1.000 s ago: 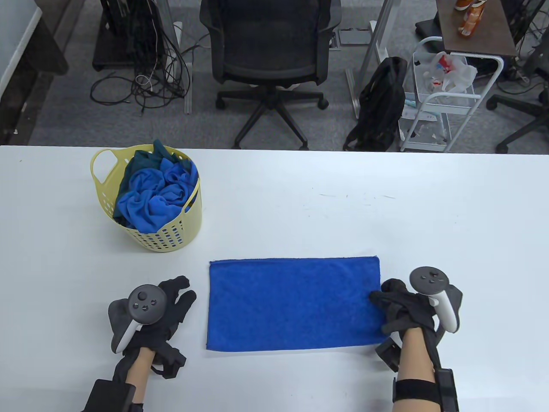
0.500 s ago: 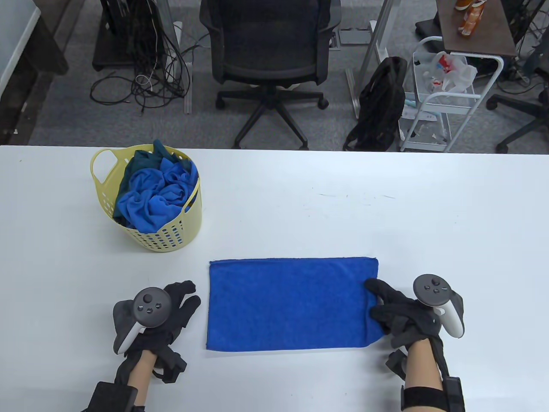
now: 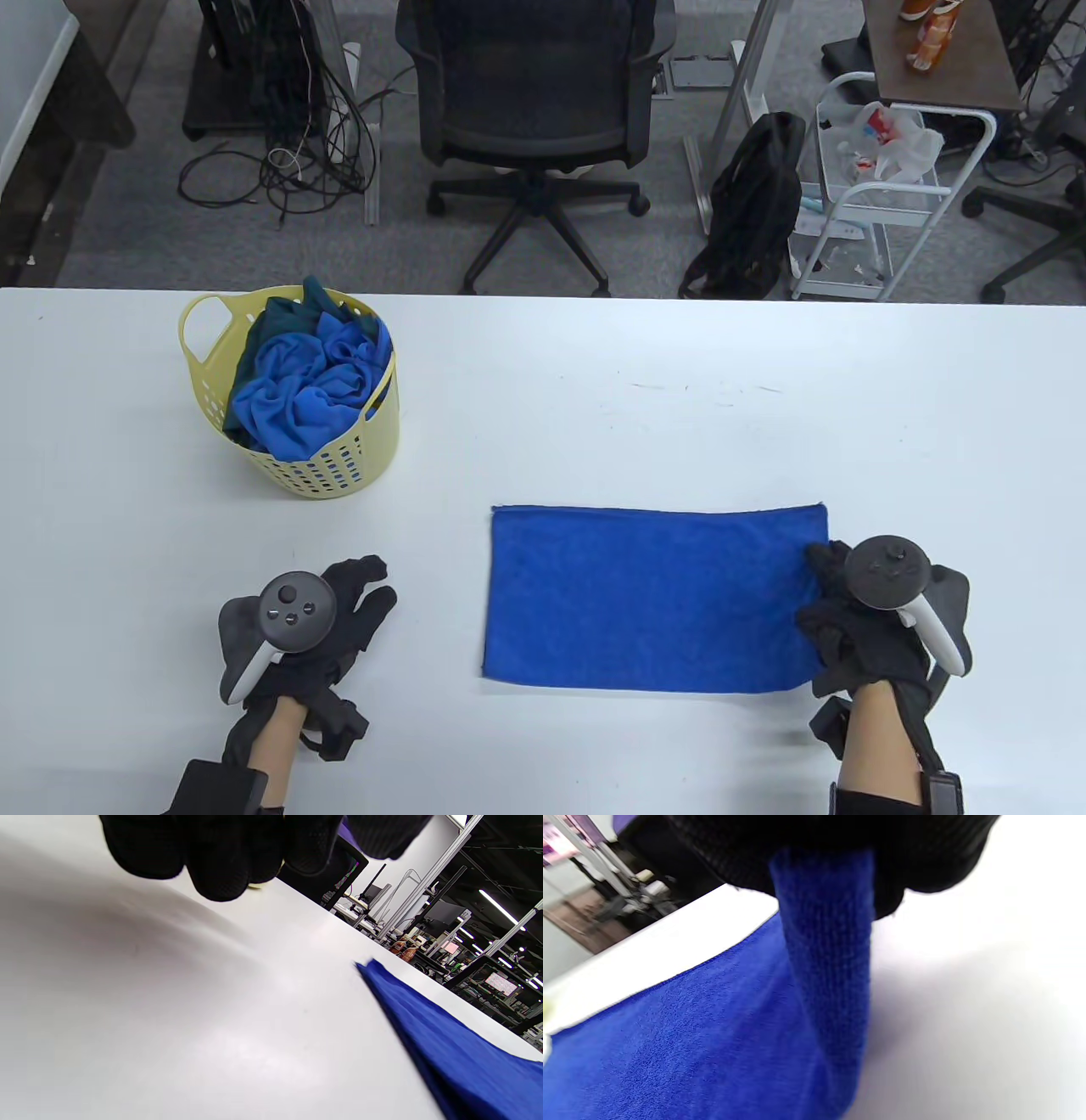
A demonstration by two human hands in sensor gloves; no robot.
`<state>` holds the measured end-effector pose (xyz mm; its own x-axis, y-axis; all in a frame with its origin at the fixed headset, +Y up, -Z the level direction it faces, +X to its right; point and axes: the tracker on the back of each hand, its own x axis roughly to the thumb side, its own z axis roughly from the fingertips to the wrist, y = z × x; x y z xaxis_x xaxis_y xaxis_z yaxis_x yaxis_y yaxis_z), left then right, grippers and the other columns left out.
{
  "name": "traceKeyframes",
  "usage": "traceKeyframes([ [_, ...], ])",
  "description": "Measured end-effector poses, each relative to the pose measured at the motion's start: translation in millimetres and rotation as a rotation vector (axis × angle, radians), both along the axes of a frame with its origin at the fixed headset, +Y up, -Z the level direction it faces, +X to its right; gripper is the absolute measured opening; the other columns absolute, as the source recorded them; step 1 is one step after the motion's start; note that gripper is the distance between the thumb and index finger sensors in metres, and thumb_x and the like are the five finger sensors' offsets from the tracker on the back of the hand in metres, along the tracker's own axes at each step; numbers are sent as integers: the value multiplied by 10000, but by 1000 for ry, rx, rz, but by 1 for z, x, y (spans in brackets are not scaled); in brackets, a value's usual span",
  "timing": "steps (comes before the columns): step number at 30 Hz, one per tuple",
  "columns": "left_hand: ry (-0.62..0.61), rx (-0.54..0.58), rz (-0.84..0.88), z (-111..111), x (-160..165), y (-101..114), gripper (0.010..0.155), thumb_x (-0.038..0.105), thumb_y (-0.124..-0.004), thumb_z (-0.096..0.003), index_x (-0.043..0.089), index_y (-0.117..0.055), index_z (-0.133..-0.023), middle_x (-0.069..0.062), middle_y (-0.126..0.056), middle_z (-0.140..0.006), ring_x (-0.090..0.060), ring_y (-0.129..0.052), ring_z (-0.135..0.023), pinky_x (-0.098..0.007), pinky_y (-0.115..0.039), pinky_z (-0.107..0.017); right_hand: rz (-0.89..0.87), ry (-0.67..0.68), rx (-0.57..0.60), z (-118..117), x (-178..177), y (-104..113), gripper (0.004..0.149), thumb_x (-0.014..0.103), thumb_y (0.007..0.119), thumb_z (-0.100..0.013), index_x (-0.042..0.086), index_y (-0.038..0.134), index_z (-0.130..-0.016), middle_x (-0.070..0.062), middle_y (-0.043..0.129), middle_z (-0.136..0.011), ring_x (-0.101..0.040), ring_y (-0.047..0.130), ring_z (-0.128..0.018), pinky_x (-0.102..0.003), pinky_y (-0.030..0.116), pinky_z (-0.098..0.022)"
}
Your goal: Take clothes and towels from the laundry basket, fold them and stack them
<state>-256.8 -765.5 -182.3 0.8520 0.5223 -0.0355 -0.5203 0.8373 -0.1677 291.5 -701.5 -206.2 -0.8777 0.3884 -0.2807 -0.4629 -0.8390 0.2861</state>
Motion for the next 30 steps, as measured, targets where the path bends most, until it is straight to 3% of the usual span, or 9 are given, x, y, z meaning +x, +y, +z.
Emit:
traceKeyframes([
  [3, -2, -1, 9, 0, 0, 0, 649, 540, -691, -595, 183, -631, -1134, -190, -707, -1156, -387, -854, -961, -590, -742, -681, -68, 134, 76, -2, -38, 23, 802, 137, 856, -558, -26, 394, -1193, -293, 259, -1202, -259, 915, -491, -385, 832, -376],
  [6, -5, -3, 15, -1, 0, 0, 650, 540, -691, -595, 184, -630, -1134, -188, -707, -1156, -386, -852, -963, -589, -742, -682, -125, 339, 92, -7, -101, 28, 856, 161, 874, -553, -66, 354, -1194, -334, 209, -1189, -265, 919, -512, -392, 839, -387],
  [10, -9, 2, 14, 0, 0, 1, 649, 538, -692, -595, 182, -632, -1134, -187, -710, -1154, -387, -854, -960, -588, -743, -681, -160, 542, 7, -18, -188, 8, 926, 180, 895, -542, -97, 296, -1191, -370, 149, -1169, -283, 917, -543, -408, 839, -404],
  [14, -12, 1, 21, 1, -1, 0, 654, 541, -692, -593, 181, -630, -1135, -188, -712, -1153, -386, -856, -959, -589, -744, -679, -32, 603, -118, -25, -249, -31, 938, 194, 884, -554, -96, 254, -1186, -376, 119, -1156, -275, 905, -558, -400, 834, -415],
  [18, -14, -2, 22, 1, -1, 1, 653, 540, -691, -595, 182, -628, -1137, -189, -710, -1154, -388, -855, -959, -588, -744, -680, 34, 612, -139, -25, -268, -46, 927, 198, 876, -562, -97, 255, -1184, -385, 130, -1154, -270, 902, -557, -398, 831, -418],
  [26, -14, -8, 16, 1, -1, 1, 659, 541, -690, -595, 176, -623, -1140, -192, -709, -1155, -391, -852, -961, -588, -743, -680, -5, 638, -118, -19, -274, -35, 929, 198, 885, -557, -105, 271, -1185, -426, 203, -1157, -265, 913, -546, -392, 842, -413],
  [30, -18, -28, -4, 1, -1, -1, 667, 542, -690, -594, 173, -616, -1145, -201, -701, -1158, -395, -849, -962, -586, -744, -681, -260, 699, -227, -21, -269, -47, 878, 254, 821, -606, -36, 230, -1187, -459, 117, -1107, -405, 869, -778, -484, 819, -538],
])
